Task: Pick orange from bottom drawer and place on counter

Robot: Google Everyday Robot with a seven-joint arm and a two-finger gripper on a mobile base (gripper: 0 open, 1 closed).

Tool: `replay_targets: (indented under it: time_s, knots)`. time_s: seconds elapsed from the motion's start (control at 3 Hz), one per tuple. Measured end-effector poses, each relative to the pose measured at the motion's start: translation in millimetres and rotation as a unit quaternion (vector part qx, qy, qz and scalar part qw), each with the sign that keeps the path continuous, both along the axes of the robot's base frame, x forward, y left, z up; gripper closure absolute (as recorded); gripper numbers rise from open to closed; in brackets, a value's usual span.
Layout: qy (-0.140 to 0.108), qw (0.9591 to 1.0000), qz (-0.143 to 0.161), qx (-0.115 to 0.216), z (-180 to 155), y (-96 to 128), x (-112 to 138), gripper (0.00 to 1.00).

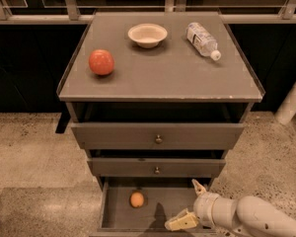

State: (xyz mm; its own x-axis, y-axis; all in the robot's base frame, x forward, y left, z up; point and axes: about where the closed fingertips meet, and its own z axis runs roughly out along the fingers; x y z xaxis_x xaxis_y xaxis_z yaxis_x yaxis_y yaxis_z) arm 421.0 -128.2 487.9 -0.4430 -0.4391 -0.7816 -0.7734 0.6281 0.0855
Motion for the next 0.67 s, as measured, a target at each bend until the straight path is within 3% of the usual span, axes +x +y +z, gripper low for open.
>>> replay_targets:
  time_s: [0.33, 0.67]
  knots:
    - [0.007, 0.9999, 0.0, 0.01, -9, 4, -2, 0.0]
    - [0.019, 0.9993, -0.028, 0.014, -25, -2, -4, 0.0]
